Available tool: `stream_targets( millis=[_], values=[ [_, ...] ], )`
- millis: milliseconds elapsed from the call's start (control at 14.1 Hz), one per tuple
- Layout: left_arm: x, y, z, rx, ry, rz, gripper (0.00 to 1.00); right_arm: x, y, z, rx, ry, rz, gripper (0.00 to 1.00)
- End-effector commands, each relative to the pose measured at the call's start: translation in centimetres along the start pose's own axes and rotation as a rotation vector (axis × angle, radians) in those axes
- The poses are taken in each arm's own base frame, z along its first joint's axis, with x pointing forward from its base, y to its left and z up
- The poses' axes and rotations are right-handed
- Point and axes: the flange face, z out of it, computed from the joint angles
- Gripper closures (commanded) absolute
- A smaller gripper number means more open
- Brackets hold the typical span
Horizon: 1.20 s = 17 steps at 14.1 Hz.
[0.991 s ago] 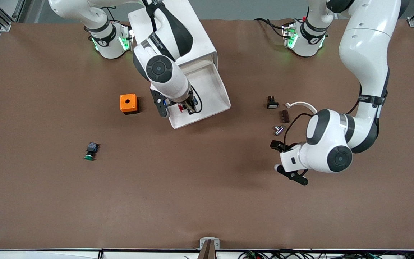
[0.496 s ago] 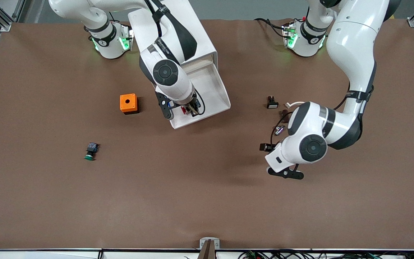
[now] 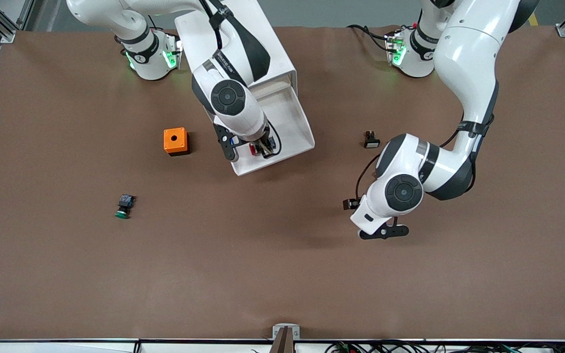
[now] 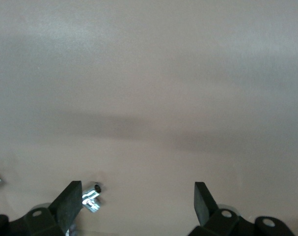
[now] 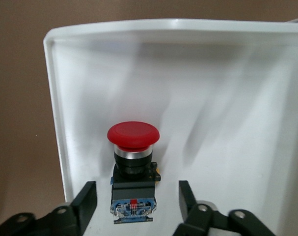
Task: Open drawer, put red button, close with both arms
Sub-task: 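Lower the red button into the drawer and open the right gripper, then push the drawer closed with the left gripper while the right gripper withdraws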
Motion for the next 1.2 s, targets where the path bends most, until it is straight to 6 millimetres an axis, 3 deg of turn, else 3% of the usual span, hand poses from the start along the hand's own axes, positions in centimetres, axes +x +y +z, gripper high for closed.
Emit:
stream_targets(
  millis=[0,212,425,708,850,1062,1133],
  values=[
    [-1.7,2.5,0.3,0.012,0.029,-0.075,0.00,-0.4,0.5,-1.2,-0.018,-0.011,0.017,0.00],
    [-4.7,6.9,0.6,-0.001,0.044,-0.143,0.00,-0.3,1.0,-6.0,-0.085,0.002,0.002,0.00],
    [-7.7,10.8,1.2,-0.014,0.060,-0.143,0.00,2.2,1.7,-13.0,-0.128,-0.009,0.012,0.00],
    [-11.8,15.6,2.4,-0.043,0.081,-0.176,0.00,7.8,4.4,-21.7,-0.123,-0.043,-0.067,0.00],
    [-14.3,18.1,3.0,-0.058,0.078,-0.181,0.00,10.9,6.1,-24.9,-0.114,-0.058,-0.135,0.00],
    [-15.8,19.4,2.8,-0.105,0.015,-0.218,0.00,16.5,8.5,-28.3,-0.119,-0.039,-0.283,0.00],
    [-17.1,20.3,2.4,-0.118,0.002,-0.211,0.00,19.0,9.3,-29.6,-0.108,-0.048,-0.321,0.00]
  ],
)
